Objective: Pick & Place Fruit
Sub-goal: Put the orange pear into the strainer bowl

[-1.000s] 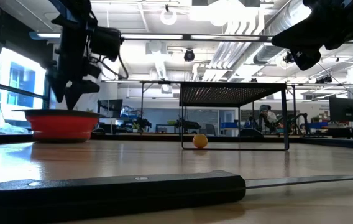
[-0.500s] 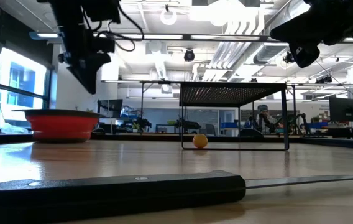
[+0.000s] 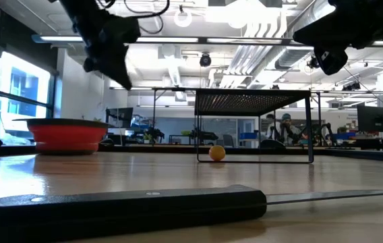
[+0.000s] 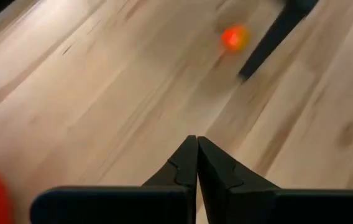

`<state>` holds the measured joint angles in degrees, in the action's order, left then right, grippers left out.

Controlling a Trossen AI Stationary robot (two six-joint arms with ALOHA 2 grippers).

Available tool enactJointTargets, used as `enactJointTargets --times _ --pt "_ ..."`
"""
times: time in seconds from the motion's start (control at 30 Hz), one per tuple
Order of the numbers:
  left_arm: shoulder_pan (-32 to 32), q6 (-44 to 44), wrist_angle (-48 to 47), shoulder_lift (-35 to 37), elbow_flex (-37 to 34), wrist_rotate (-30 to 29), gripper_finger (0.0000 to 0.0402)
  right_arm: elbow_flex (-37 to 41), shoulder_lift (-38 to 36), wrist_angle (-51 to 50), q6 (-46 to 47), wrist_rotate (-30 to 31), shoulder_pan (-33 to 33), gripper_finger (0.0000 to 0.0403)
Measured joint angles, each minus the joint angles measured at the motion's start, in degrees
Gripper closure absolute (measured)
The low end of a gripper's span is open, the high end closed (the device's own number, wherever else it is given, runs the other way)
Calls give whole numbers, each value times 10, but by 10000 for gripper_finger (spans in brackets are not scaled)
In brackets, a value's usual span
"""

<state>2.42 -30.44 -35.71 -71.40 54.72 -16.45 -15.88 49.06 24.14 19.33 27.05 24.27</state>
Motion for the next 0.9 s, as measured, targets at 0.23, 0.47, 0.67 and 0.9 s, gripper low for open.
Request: enactJointTargets --times 0.23,0.47,0.67,0.9 --pt "2 -47 109 0 0 9 399 0 0 -2 -44 0 0 400" --pt "2 -42 172 -13 0 -5 399 0 0 3 -41 0 0 400" --pt "2 -43 155 -21 -1 33 399 0 0 9 -41 0 0 400" --pt "2 -44 163 -32 -1 32 399 0 0 19 -55 0 0 400"
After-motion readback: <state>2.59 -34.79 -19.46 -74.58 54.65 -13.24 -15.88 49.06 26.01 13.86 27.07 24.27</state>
